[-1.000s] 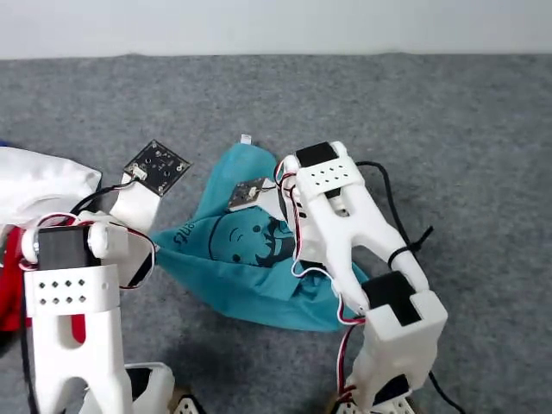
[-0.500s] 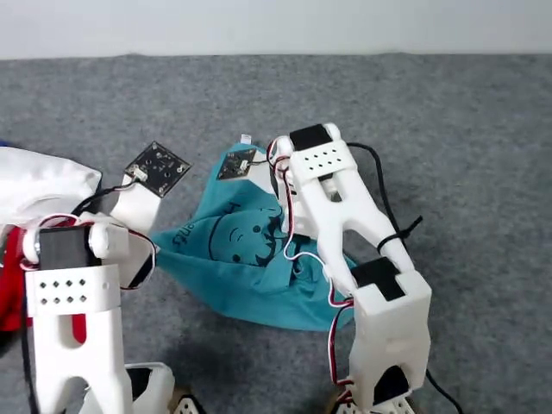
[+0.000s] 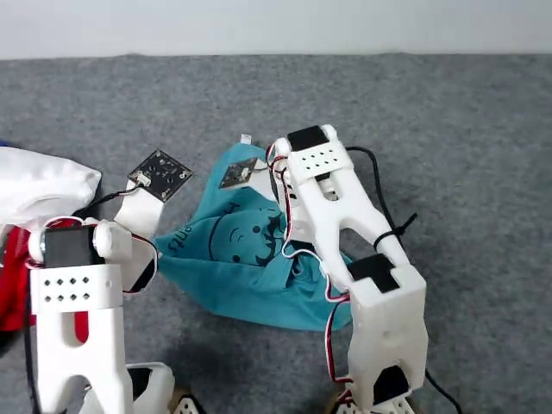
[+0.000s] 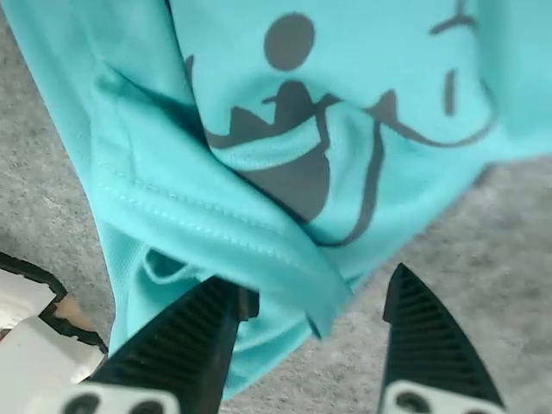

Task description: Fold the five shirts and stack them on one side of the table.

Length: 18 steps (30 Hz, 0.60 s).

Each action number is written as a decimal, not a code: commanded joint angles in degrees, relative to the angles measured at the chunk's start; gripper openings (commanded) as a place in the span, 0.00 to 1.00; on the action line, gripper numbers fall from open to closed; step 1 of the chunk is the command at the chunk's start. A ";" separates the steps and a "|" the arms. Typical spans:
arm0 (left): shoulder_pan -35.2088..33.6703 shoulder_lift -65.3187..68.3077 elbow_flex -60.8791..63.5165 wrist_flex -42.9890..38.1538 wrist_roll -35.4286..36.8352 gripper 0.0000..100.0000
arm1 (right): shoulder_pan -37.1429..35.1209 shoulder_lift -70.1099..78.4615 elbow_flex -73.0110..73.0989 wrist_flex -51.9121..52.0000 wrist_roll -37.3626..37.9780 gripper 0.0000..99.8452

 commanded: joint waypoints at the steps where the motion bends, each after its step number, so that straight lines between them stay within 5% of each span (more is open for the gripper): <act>1: -0.09 -0.88 -0.22 0.26 0.70 0.00 | 0.40 2.24 -2.81 2.15 0.62 0.24; 4: -0.09 -0.88 -0.22 0.26 0.70 0.00 | 0.48 4.00 -2.99 1.27 0.62 0.23; 10: -0.18 -0.88 -0.31 0.26 0.70 0.00 | 2.15 4.00 -10.55 2.15 0.62 0.03; 13: -0.79 -1.23 -0.66 0.26 0.62 0.00 | 5.49 4.00 -16.18 2.33 0.62 0.02; 18: -10.99 -0.88 -4.88 0.26 0.00 0.00 | 11.12 4.00 -23.56 2.42 0.62 0.02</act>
